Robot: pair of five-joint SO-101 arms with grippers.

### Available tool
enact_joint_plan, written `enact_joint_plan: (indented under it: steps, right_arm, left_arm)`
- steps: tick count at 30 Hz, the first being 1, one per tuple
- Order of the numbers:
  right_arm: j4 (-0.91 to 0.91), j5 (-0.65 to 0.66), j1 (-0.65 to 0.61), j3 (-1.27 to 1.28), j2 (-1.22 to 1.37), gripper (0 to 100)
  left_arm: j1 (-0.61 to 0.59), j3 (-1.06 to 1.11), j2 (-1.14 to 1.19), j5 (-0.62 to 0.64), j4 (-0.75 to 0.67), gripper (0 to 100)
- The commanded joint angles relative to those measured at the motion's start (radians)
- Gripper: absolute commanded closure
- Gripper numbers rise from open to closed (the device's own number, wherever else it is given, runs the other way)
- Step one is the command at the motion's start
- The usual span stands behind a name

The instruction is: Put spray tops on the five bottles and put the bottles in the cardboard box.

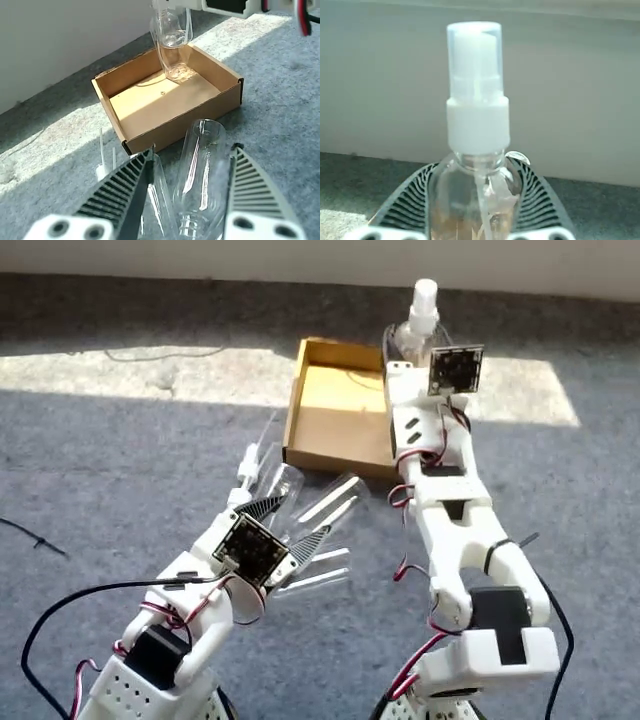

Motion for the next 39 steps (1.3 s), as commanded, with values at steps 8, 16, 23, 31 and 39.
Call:
enact_joint_plan:
  steps: [8,16,23,31,39]
  right_arm:
    - [-0.093,-0.011,-0.002,-0.019,0.145,99.5]
    - [-0.119,-0.011,0.001,-0.021,0.166,99.5]
    - [-0.148,-0.061,0.008,-0.021,0.168,99.5]
    - [-0.148,-0.087,0.008,-0.022,0.168,99.5]
    - [-0.145,-0.086,0.025,-0.022,0.168,99.5]
  left_arm:
    - [0.007,-0.004,-0.015,-0.006,-0.02,78]
    - [0.007,-0.004,-0.016,-0.006,-0.018,78]
    - [0.007,-0.004,-0.016,-0.006,-0.018,78]
    - [0.007,-0.004,-0.015,-0.006,-0.018,78]
    - [0.007,-0.004,-0.015,-0.006,-0.017,78]
